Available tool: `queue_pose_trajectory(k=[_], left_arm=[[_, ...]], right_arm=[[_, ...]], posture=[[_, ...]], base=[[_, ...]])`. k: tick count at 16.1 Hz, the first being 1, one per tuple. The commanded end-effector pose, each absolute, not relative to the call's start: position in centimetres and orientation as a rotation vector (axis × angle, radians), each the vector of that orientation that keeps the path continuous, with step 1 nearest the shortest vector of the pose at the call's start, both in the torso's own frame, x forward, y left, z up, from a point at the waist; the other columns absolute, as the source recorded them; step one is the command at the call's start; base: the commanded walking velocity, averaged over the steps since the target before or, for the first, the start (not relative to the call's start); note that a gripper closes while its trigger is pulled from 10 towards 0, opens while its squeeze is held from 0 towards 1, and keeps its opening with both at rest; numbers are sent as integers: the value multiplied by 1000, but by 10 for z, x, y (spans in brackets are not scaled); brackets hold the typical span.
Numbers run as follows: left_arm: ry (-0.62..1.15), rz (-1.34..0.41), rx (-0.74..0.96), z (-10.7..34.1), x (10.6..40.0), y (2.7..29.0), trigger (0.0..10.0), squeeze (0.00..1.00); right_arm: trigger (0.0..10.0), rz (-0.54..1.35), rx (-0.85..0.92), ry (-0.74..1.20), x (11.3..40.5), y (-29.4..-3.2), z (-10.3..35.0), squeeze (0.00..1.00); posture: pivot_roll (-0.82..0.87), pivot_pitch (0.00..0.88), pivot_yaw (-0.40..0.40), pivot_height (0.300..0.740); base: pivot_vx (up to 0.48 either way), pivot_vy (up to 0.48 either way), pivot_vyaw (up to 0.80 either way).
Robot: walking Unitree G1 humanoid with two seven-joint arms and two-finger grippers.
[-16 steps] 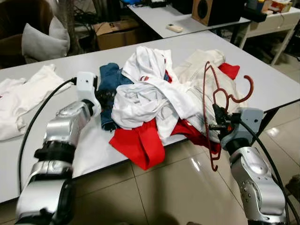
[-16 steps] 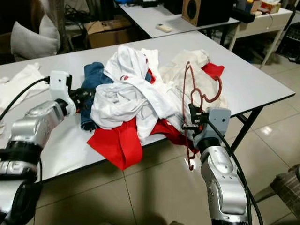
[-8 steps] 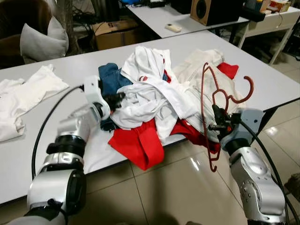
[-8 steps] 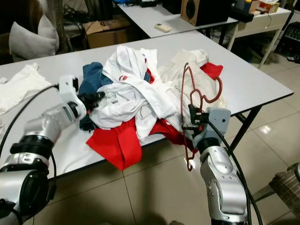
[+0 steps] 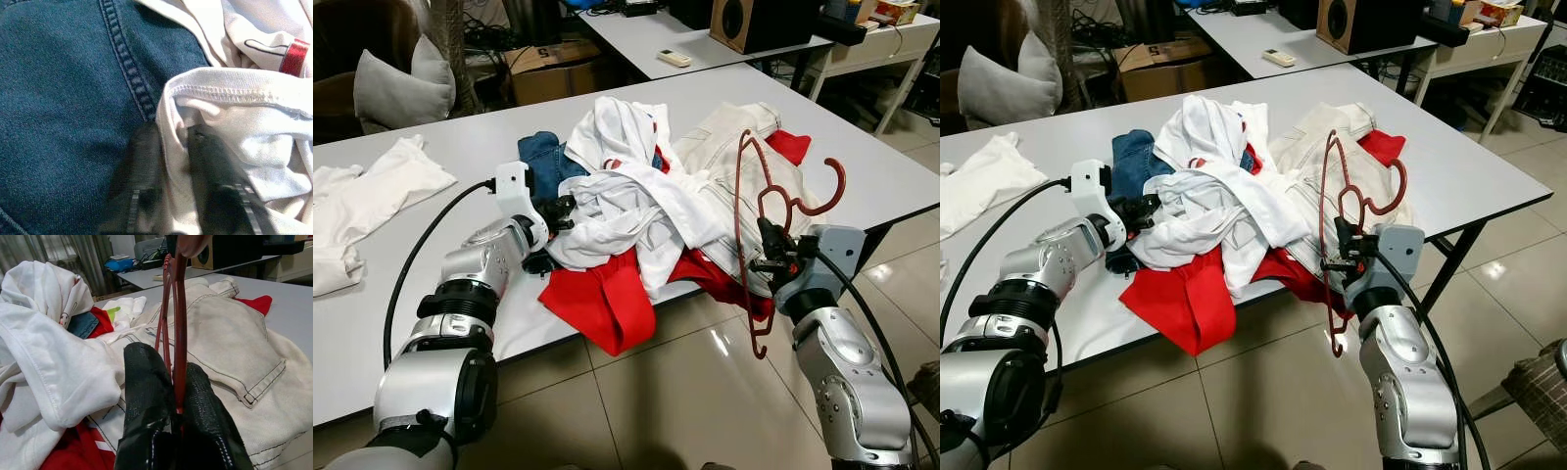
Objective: Hang hanger
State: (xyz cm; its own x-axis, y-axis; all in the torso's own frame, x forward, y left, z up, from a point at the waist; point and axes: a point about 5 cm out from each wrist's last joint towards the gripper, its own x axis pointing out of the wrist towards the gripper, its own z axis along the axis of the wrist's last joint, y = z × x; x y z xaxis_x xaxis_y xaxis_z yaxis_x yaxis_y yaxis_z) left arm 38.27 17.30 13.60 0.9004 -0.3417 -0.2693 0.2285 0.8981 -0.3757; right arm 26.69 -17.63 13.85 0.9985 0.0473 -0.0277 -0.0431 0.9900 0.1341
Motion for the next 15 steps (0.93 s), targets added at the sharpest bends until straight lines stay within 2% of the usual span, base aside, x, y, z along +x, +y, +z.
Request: queue_pose_trajectory(k=[1,4,10,12,15], left_arm=[[347,-307,-330,137,384,173,0,0],[344,-268,-290,135,384,178,0,0],[217,-199,-249,151,385,200,0,0],[120,-222,-120,167,384,207,0,0],[-38,-377,83,215,382,204,0,0]], right_arm=[[10000,59,126,14,268,-175,144,0],[10000,4,36,18,268,-182,143,0],[10000,77,132,-10,271,-174,150,0],[10000,167,156,-31,273,-168,157,0],[10000,385,267,-100,272,-160,178,0]], posture=[[-224,0,74,719],[-226,0,75,719],[-222,0,77,719],[-212,0,69,719],[-193,0,52,719]], base=[[0,0,0],[0,0,0],[0,0,0],[0,0,0],[0,0,0]])
